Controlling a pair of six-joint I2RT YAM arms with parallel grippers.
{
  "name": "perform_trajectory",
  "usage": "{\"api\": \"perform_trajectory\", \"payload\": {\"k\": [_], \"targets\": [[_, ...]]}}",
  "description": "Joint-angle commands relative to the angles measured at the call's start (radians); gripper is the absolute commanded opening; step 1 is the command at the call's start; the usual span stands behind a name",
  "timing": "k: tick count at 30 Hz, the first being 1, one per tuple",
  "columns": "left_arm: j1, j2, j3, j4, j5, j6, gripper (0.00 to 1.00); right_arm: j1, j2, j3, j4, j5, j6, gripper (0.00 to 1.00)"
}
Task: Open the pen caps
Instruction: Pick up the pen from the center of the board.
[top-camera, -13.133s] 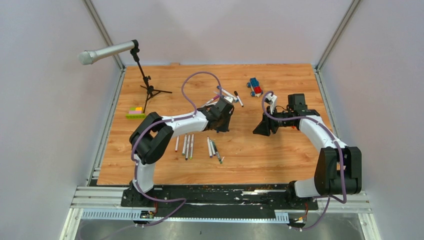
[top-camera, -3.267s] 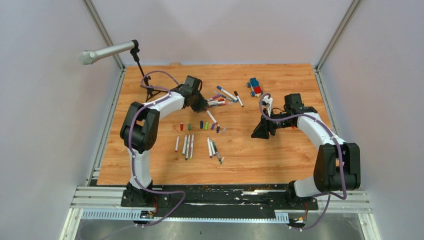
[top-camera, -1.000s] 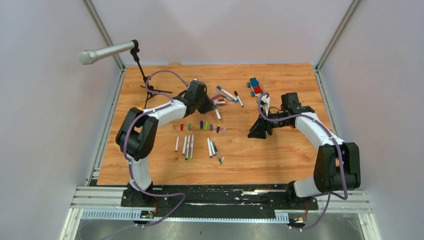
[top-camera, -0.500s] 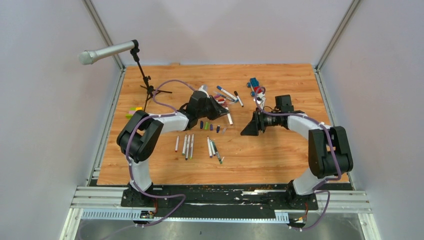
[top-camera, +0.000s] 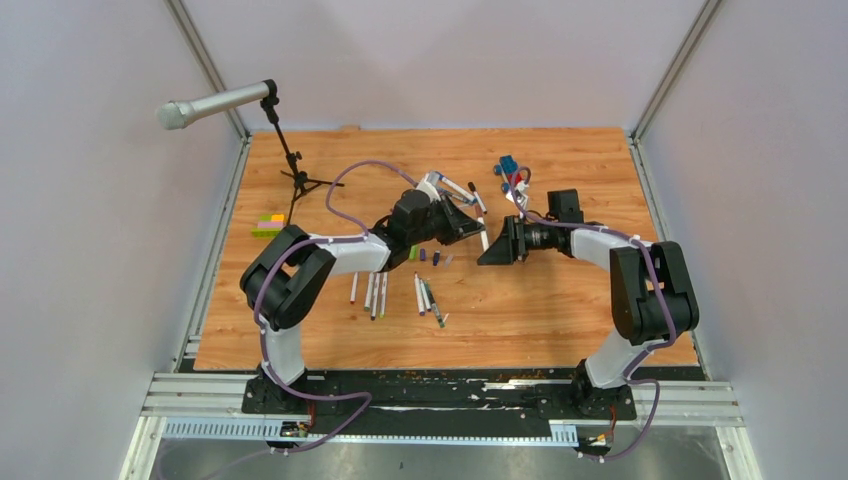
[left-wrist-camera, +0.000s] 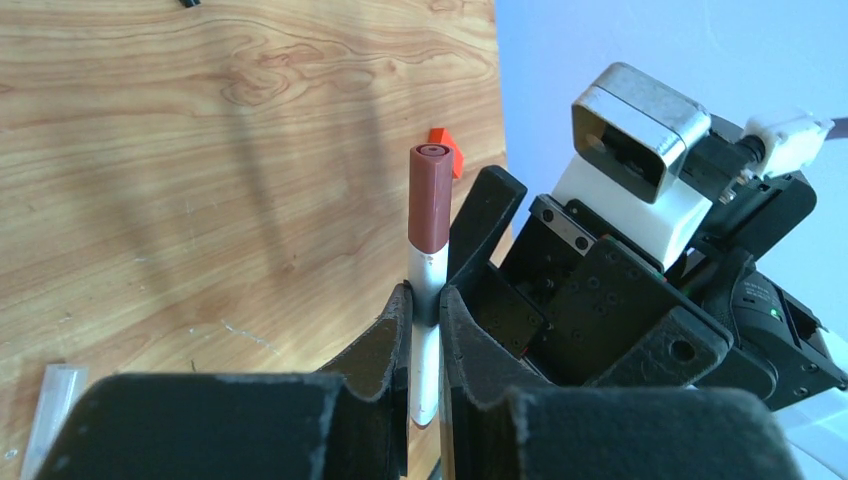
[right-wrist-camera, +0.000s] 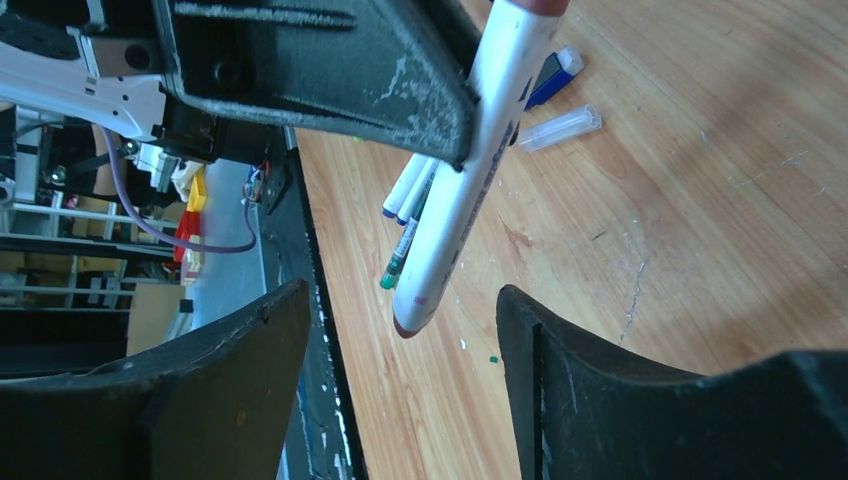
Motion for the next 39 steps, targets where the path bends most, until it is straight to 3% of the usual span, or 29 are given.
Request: {"api": "perform_trajectory", "payload": {"k": [1, 8, 14, 23, 28, 31, 39], "targets": [[-0.022, -0.006, -0.015, 0.077, -0.002, -0.007, 0.00, -0.008, -0.003, 0.024, 0.074, 0.002, 0.108, 0.67], [-0.042, -0.024, -0.058, 0.117, -0.025, -0.004, 0.00, -0.034, -0.006, -0.007, 0.195, -0.034, 0.235, 0.54], [-0.058, -0.038, -0.059, 0.145, -0.032, 0.014, 0.00, -0.032, 0.014, -0.009, 0.217, -0.066, 0.264, 0.32], [-0.061, -0.044, -0.068, 0.165, -0.046, 0.007, 0.00, -0.007, 0.031, -0.003, 0.204, -0.082, 0.270, 0.33], [-0.070, -0.033, -0.065, 0.173, -0.042, 0.000, 0.00, -0.004, 0.044, 0.004, 0.175, -0.044, 0.257, 0.29], [-0.076, -0.031, -0.073, 0.184, -0.042, -0.008, 0.00, -0.007, 0.045, 0.004, 0.163, -0.016, 0.250, 0.25], [-0.078, -0.033, -0.097, 0.203, -0.050, -0.020, 0.02, -0.030, 0.062, 0.015, 0.097, 0.026, 0.209, 0.01]]}}
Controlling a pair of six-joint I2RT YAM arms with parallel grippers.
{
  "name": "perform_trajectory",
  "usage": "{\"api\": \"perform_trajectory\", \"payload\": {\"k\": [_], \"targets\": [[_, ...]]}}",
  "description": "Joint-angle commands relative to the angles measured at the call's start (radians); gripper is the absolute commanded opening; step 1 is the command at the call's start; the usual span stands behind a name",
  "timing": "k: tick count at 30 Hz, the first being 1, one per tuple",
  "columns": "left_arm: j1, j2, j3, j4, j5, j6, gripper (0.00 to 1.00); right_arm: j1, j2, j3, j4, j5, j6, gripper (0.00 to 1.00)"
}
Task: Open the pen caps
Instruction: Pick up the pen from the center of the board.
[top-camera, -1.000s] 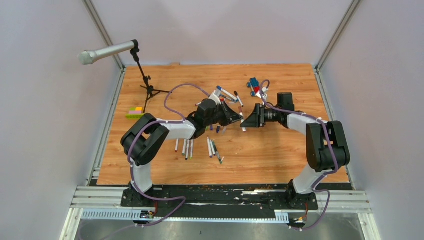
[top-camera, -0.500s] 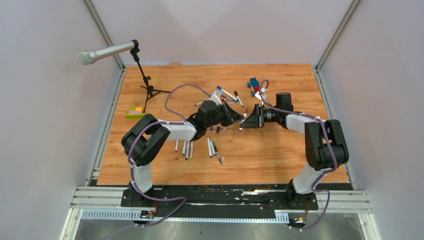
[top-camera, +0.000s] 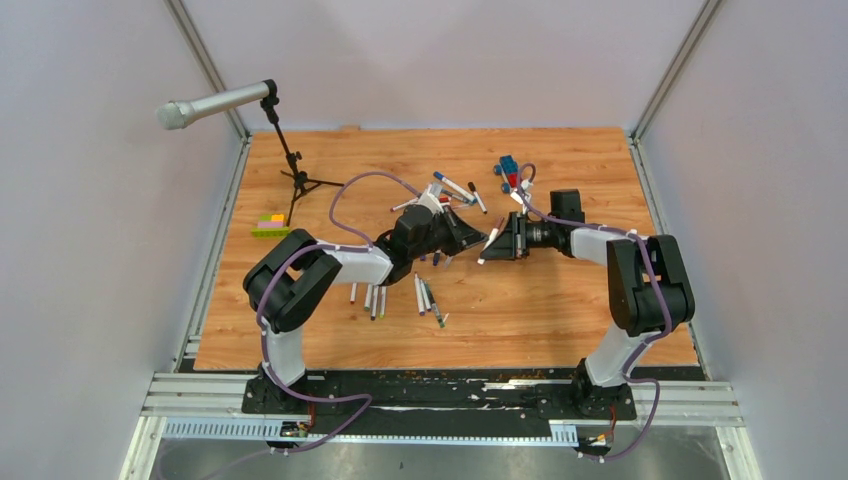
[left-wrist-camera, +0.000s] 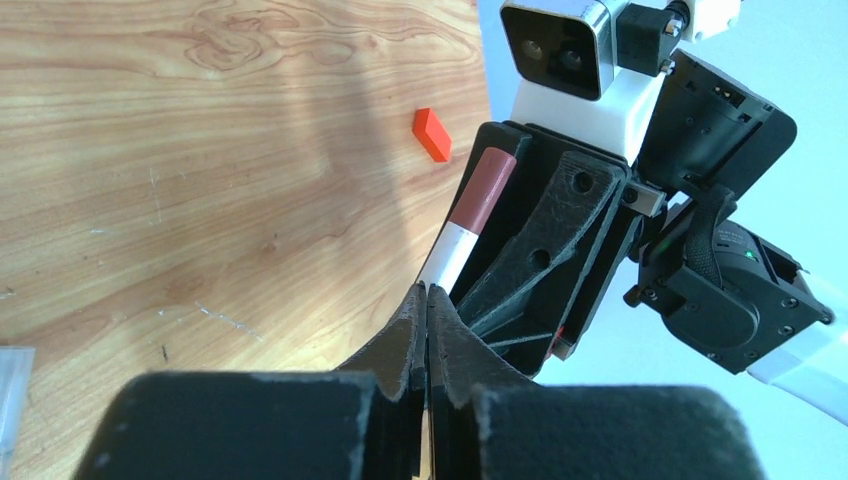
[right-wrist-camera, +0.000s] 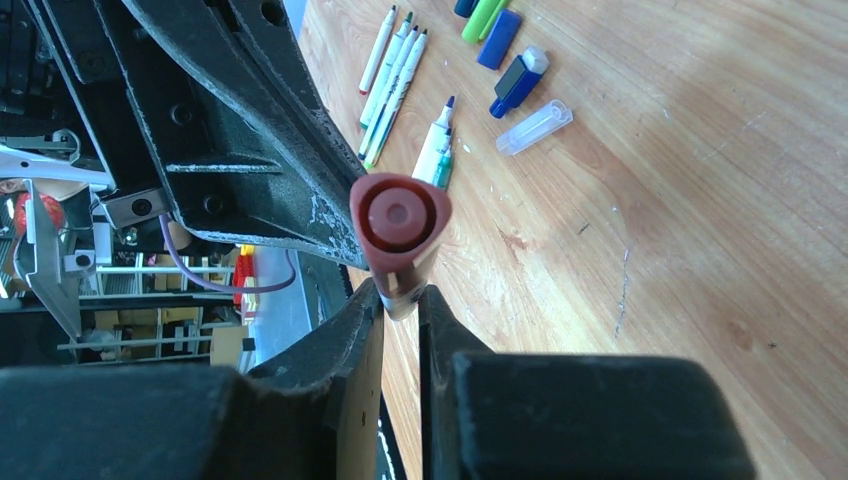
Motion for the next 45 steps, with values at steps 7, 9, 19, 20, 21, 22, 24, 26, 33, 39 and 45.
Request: {"api": "perform_trajectory", "payload": {"k": [7, 9, 19, 20, 21, 22, 24, 26, 33, 39, 45], "targets": [[-0.007, -0.027, 0.006, 0.030, 0.006, 0.010, 0.10, -0.016, 0.011, 0.032, -0.067, 0.020, -0.076, 0.00], [0.003, -0.035, -0.011, 0.038, 0.015, 0.014, 0.13, -0.016, 0.012, 0.038, -0.082, 0.020, -0.093, 0.00], [0.070, -0.132, -0.103, 0.007, 0.099, 0.145, 0.30, -0.020, 0.007, 0.126, -0.330, 0.105, -0.316, 0.00], [0.071, -0.155, -0.112, -0.009, 0.101, 0.172, 0.32, -0.020, 0.002, 0.151, -0.390, 0.136, -0.365, 0.00], [0.073, -0.179, -0.117, -0.037, 0.097, 0.201, 0.32, -0.020, -0.009, 0.172, -0.450, 0.167, -0.416, 0.00], [0.074, -0.211, -0.117, -0.077, 0.087, 0.239, 0.32, -0.020, -0.022, 0.189, -0.497, 0.203, -0.456, 0.00], [0.075, -0.281, -0.109, -0.182, 0.055, 0.331, 0.34, -0.020, -0.054, 0.214, -0.576, 0.280, -0.534, 0.00], [0.075, -0.357, -0.100, -0.291, 0.006, 0.420, 0.35, -0.018, -0.074, 0.242, -0.656, 0.368, -0.613, 0.00], [0.075, -0.666, -0.133, -0.572, -0.207, 0.637, 0.54, 0.011, -0.063, 0.262, -0.782, 0.687, -0.748, 0.00], [0.082, -0.930, -0.287, -0.575, -0.334, 0.668, 0.90, 0.058, -0.076, 0.248, -0.810, 0.897, -0.807, 0.00], [0.089, -1.049, -0.391, -0.557, -0.317, 0.620, 0.94, 0.114, -0.047, 0.237, -0.807, 0.980, -0.818, 0.05]]}}
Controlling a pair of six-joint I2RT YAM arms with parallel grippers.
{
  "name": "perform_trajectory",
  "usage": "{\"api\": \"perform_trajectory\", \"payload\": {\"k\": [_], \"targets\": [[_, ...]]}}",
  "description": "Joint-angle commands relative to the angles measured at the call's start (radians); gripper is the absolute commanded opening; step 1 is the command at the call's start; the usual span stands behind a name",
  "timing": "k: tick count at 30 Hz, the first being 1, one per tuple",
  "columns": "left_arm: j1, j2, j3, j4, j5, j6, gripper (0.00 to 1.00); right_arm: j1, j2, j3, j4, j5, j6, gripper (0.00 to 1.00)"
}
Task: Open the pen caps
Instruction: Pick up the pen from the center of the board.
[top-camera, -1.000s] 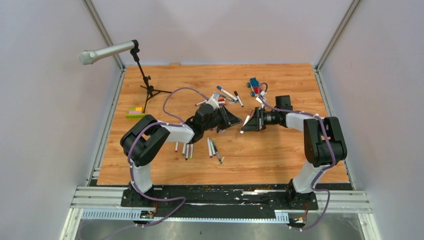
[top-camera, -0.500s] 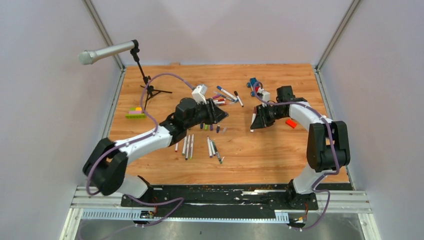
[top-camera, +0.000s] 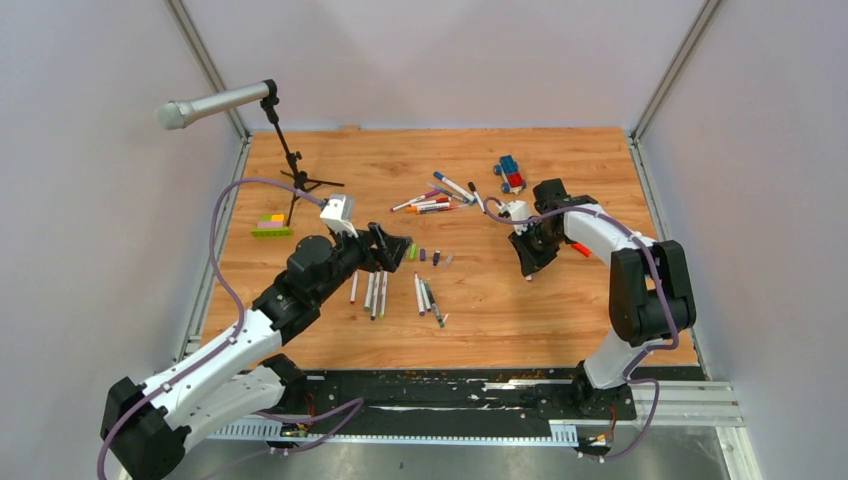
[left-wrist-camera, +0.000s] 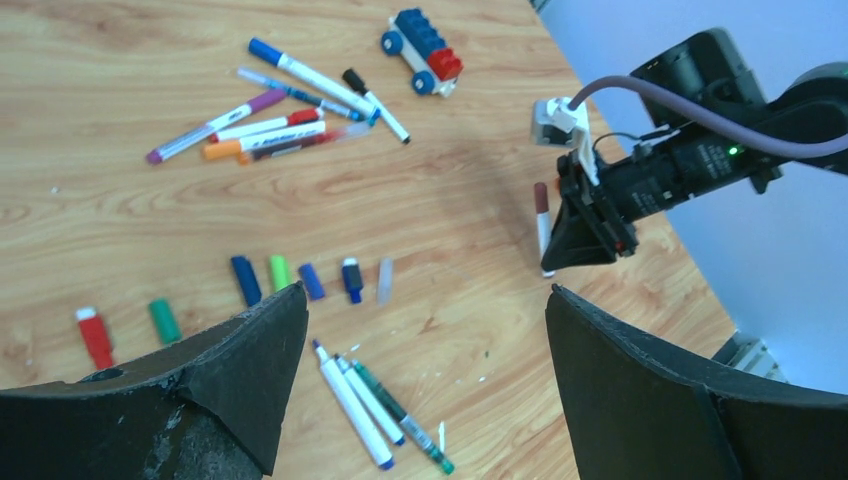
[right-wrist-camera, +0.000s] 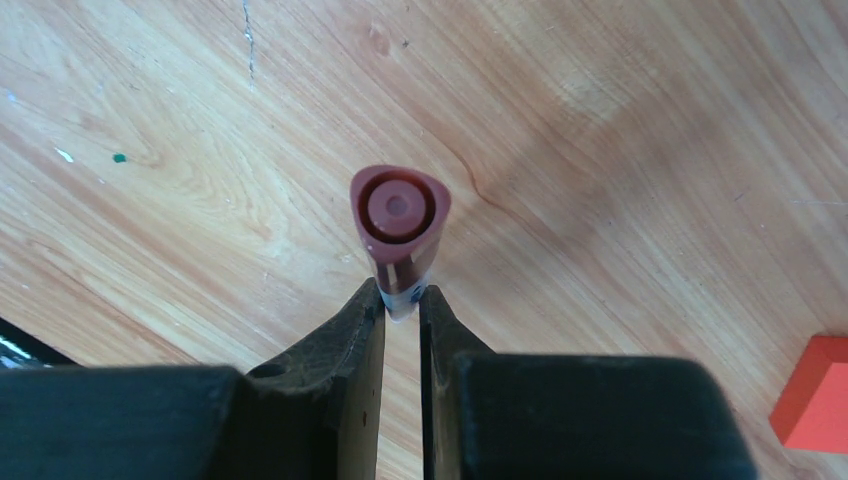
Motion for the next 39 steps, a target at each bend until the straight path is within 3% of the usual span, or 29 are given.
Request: {"api": "perform_trajectory", "payload": {"k": [1, 29, 39], "targets": [[0.005, -0.041, -0.046, -0.005, -0.015, -0.003, 0.94, 0.036, 0.014, -0.001, -0.008, 0.119, -0.036, 0.06], [0.005, 0.020, -0.114, 0.132, 0.099, -0.089, 0.95, 0.046, 0.002, -0.070, 0.185, 0.094, -0.008, 0.30], [0.005, 0.104, -0.122, 0.239, 0.190, -0.168, 0.95, 0.078, 0.049, -0.081, 0.206, 0.096, -0.023, 0.31]]}}
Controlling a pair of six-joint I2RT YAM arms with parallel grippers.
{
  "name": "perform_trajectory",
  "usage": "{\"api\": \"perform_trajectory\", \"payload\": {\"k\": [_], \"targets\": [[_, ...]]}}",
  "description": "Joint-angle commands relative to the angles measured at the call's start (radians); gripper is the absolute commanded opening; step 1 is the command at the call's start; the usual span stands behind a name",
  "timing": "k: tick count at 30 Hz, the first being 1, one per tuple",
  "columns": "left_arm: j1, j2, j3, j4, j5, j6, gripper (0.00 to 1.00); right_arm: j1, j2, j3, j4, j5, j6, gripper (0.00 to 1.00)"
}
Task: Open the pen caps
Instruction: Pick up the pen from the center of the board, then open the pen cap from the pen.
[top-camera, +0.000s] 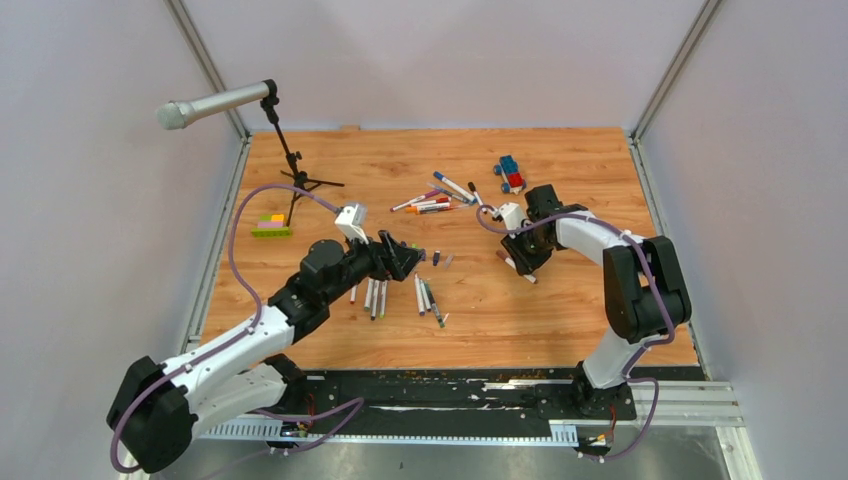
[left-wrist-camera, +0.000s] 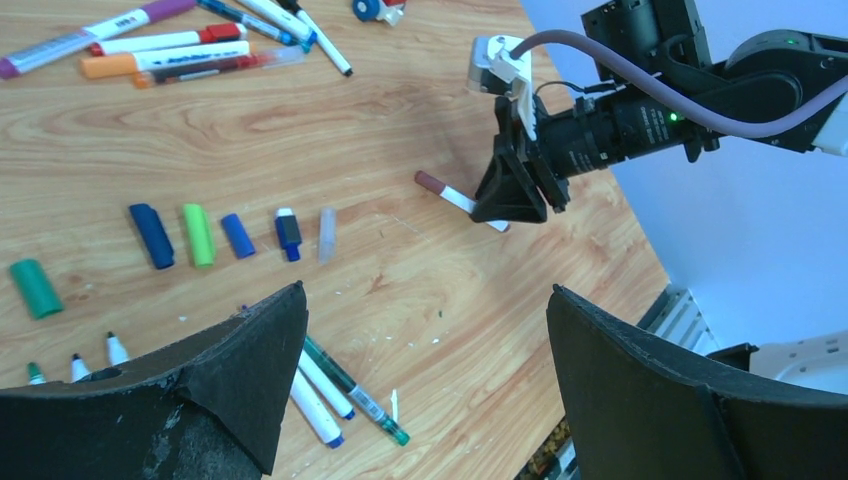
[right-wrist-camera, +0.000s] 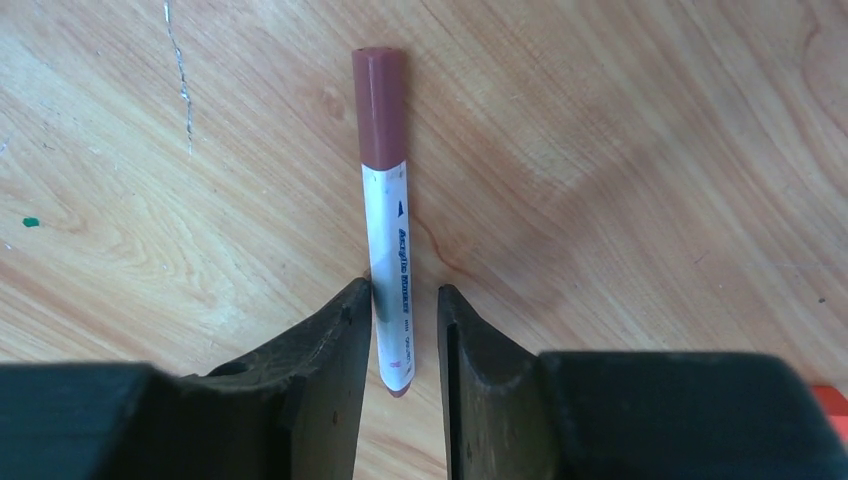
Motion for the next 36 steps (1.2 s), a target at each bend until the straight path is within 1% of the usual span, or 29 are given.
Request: {"api": "perform_trajectory", "payload": {"k": [1, 3, 6, 9, 15, 19, 21, 27, 32, 36], "targets": [[0.002, 0.064, -0.016, 0.140, 0.085, -0.086, 0.95, 0.035, 0.021, -0.016, 0.041, 0.008, -0.015, 0.29], [0.001, 0.118, -0.036, 0.224, 0.117, -0.151, 0.95, 0.044, 0.024, -0.022, 0.038, 0.012, -0.023, 0.25], [-0.016, 0.209, -0.062, 0.370, 0.140, -0.256, 0.95, 0.046, 0.011, -0.029, 0.040, 0.015, -0.030, 0.12], [-0.055, 0.320, -0.041, 0.458, 0.142, -0.327, 0.94, 0.047, -0.028, -0.031, 0.041, -0.015, -0.031, 0.00], [-0.104, 0.577, 0.027, 0.632, 0.130, -0.503, 0.92, 0.014, -0.110, -0.039, 0.041, -0.136, -0.033, 0.00], [-0.117, 0.721, 0.086, 0.722, 0.140, -0.566, 0.91, -0.015, -0.162, -0.050, 0.048, -0.222, -0.027, 0.00], [-0.125, 0.773, 0.126, 0.723, 0.142, -0.575, 0.89, -0.020, -0.173, -0.052, 0.044, -0.264, -0.029, 0.00], [-0.138, 0.874, 0.224, 0.696, 0.117, -0.575, 0.89, -0.026, -0.184, -0.044, 0.016, -0.402, -0.034, 0.00], [-0.149, 0.923, 0.279, 0.658, 0.098, -0.573, 0.86, -0.032, -0.193, -0.037, 0.005, -0.480, -0.022, 0.00], [-0.154, 0.944, 0.303, 0.612, 0.075, -0.557, 0.81, -0.038, -0.191, -0.032, -0.007, -0.535, -0.016, 0.00]]}}
